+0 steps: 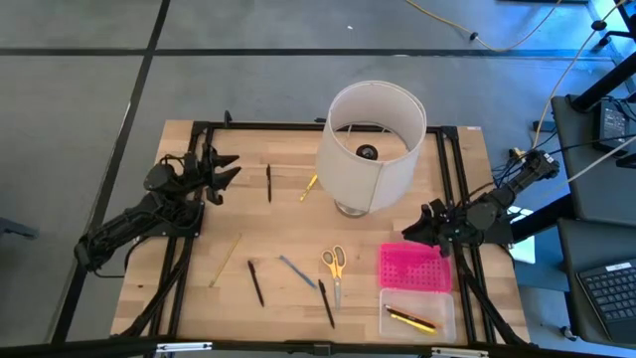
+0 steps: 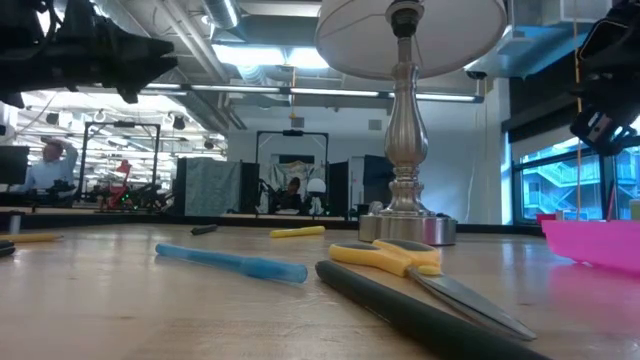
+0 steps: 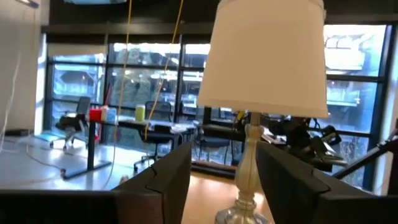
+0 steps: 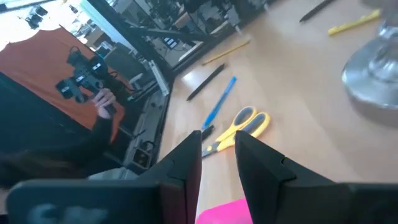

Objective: Pick & place school supplies into a supply box
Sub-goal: Put the black pen into the supply box

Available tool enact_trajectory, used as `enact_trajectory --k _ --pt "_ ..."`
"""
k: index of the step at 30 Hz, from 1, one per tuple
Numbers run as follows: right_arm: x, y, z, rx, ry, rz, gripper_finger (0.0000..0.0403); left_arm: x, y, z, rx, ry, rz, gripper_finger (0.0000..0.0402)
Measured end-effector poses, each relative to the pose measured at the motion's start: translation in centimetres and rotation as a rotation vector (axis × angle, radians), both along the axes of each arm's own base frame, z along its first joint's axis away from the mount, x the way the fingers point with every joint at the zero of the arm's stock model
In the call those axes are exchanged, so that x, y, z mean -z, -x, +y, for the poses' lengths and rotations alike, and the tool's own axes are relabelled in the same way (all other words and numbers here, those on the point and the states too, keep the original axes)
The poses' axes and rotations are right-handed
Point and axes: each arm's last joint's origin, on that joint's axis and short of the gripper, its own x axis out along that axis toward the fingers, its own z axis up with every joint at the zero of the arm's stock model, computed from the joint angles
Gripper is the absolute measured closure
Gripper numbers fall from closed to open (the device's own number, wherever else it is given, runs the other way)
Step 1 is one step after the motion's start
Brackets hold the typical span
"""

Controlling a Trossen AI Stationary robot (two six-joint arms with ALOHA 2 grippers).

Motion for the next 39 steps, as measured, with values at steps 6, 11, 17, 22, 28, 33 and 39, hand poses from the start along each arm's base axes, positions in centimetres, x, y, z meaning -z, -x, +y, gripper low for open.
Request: enact_trajectory --k 6,11,17,22,28,33,39 --pt "0.0 0.0 -0.1 0.033 0.066 -0.014 0.0300 0.8 -0.3 0.0 0.035 0.063 0.068 0.0225" --pt "0.1 0.0 -0.1 0.005 0.095 -0.003 0.0300 1.1 -0.5 -0.2 0.087 0.176 0.067 0.0228" --pt "0.2 0.0 -0.1 -0.017 0.210 -0.018 0.0300 -0.8 -0.8 -0.9 0.152 0.151 0.070 0.0229" --pt "0.2 0.0 -0.1 -0.015 0.197 -0.016 0.0300 -2.7 -1.8 -0.8 0.088 0.200 0.281 0.0230" --pt "0.2 0.0 -0.1 -0.015 0.198 -0.017 0.0300 -2.3 -4.6 0.1 -0.165 0.435 0.713 0.0231" --pt "0.2 0.0 -0.1 -0.016 0.200 -0.017 0.0300 -1.6 -8.4 1.4 -0.286 0.555 0.872 0.0231" --pt "0.2 0.0 -0.1 -0.016 0.203 -0.018 0.0300 -0.1 -12.7 3.1 -0.410 0.601 1.021 0.0231"
